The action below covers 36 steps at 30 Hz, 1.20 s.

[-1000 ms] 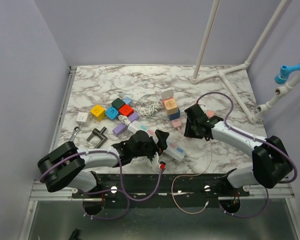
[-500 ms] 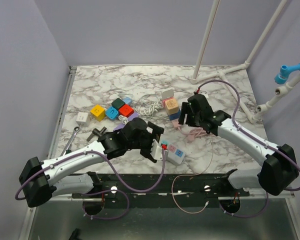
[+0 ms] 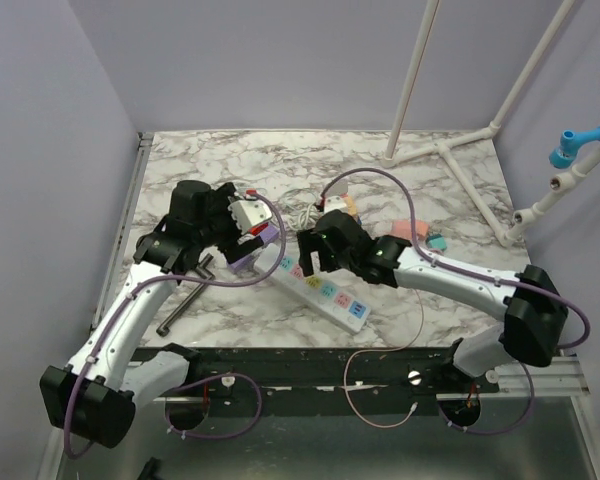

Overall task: Pull the plug off the socket
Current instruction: Place the socket at the center of the board, then remove the plug from the socket.

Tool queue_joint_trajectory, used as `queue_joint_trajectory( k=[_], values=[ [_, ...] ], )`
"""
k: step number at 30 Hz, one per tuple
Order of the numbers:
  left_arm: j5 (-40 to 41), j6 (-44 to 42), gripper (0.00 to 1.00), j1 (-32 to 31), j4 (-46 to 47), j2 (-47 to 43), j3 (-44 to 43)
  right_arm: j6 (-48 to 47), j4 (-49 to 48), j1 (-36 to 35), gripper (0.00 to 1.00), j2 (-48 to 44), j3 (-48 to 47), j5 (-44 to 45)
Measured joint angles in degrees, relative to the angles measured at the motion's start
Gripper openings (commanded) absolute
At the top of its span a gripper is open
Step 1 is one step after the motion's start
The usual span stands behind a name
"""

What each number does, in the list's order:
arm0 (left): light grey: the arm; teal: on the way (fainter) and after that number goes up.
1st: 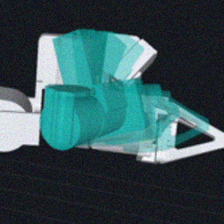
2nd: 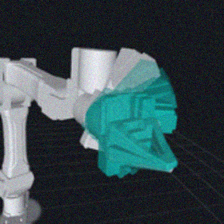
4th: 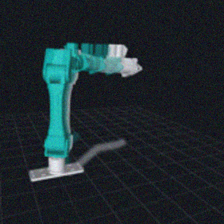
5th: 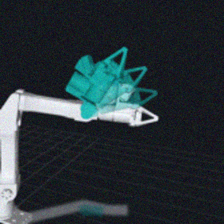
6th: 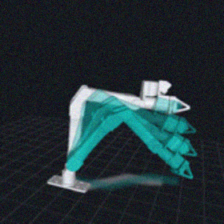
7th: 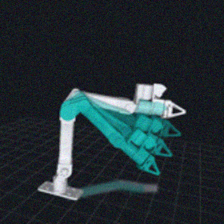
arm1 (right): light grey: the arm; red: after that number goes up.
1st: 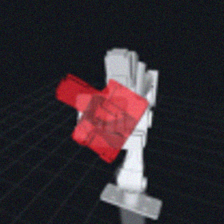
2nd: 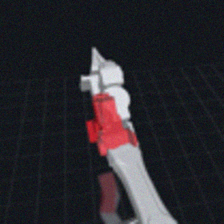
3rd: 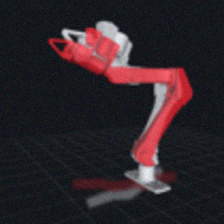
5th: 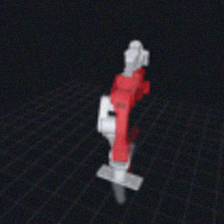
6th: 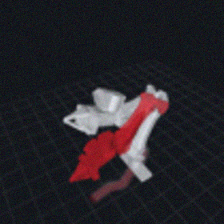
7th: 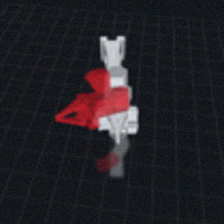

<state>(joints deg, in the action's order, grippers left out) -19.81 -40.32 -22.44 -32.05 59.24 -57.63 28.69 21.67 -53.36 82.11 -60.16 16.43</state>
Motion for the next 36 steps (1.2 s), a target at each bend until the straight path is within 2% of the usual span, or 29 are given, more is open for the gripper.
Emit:
queue_joint_trajectory(
  k=[3,6,9,13,19,21,26,29,33,36],
  values=[
    [0.28,1.09,0.98,5.31,-0.35,-0.02,3.30,-2.84,-3.26,-2.73,0.94,5.70,-3.67,-0.50],
    [0.33,1.75,0.98,7.61,-0.37,-0.02,8.00,-5.07,-5.09,-3.93,0.94,10.97,-7.65,-1.20],
    [0.35,2.43,0.90,9.62,-0.24,0.07,12.04,-7.80,-7.26,-4.00,0.94,16.20,-11.69,-1.55],
    [0.46,4.02,0.76,12.50,1.40,2.12,12.37,-10.99,-10.58,-3.96,0.94,20.46,-13.29,-2.23],
    [0.68,6.21,0.73,15.87,4.50,8.28,12.11,-13.29,-13.40,-3.96,0.87,22.97,-12.37,-2.67],
    [0.39,6.64,0.72,15.91,5.27,9.35,12.11,-13.20,-15.34,-3.96,0.84,22.47,-10.67,-2.99],
    [-0.85,7.37,0.58,15.93,7.19,11.65,12.17,-11.47,-18.49,-3.96,0.77,21.27,-6.73,-3.72],
    [-1.18,6.93,0.54,15.23,10.16,12.66,14.03,-10.14,-19.78,-3.96,0.74,20.76,-4.98,-3.80],
    [-1.25,5.33,0.44,12.59,13.18,12.87,17.31,-8.11,-21.46,-3.98,0.71,20.22,-3.17,-3.80],
    [-0.96,4.09,0.40,10.19,15.30,13.18,17.77,-6.84,-22.32,-3.98,0.69,19.47,-1.68,-3.80]
  ],
)
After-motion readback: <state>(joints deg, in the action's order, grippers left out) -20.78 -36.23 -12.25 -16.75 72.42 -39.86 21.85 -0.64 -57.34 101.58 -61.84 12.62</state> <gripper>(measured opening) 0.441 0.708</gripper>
